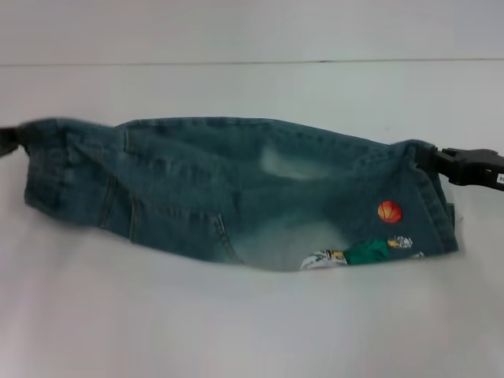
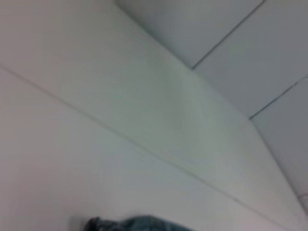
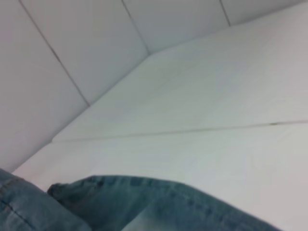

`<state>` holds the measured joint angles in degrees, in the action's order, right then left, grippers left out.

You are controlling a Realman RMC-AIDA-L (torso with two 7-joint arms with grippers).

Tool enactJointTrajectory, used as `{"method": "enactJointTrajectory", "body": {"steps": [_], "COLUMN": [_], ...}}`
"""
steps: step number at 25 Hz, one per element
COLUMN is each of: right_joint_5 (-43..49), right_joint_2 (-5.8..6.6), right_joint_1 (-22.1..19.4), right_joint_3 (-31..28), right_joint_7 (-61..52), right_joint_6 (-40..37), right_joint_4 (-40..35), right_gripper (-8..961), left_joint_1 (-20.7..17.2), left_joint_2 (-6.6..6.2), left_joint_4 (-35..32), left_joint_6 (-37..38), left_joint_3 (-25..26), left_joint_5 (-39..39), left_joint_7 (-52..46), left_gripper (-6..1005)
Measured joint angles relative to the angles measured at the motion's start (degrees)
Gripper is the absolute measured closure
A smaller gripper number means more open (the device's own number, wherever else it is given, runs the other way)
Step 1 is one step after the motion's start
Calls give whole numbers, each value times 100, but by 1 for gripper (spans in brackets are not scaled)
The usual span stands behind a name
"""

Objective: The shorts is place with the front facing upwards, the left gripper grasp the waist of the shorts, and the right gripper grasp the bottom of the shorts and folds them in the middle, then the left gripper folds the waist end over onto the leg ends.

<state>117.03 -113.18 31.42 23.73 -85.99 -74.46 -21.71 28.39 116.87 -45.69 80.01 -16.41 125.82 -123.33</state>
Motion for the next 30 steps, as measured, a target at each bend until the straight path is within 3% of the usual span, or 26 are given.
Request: {"method": "enactJointTrajectory", "body": {"steps": [5, 11, 18, 25, 30], "right_joint_5": [-373, -971, -1300, -1632, -1636], "right_joint_2": [-71, -256, -439, -500, -594], "right_joint_1": [-47, -144, -29, 155, 295], "right_joint_3": [-9, -9, -4, 7, 30], "right_joint_7": [310, 869, 1159, 1497, 1681], "right_joint_6": [175, 242, 805, 1470, 1781], "right_joint_4": [28, 34, 56, 370, 416], "right_gripper": [922, 923, 922, 923, 922], "left_joint_1": [-1, 78, 258, 462, 589], "left_joint_2": [18, 44, 111, 264, 295], "left_joint_4": [111, 393, 656, 806, 1024], "left_joint_6": [-126, -520, -1209, -2011, -2473], "left_joint_3": [13, -19, -36, -37, -216], "left_joint_5": [-525, -925, -993, -1004, -1008], "left_joint_7": [170, 448, 799, 1222, 1501], "left_gripper": [872, 865, 857, 848, 842]}}
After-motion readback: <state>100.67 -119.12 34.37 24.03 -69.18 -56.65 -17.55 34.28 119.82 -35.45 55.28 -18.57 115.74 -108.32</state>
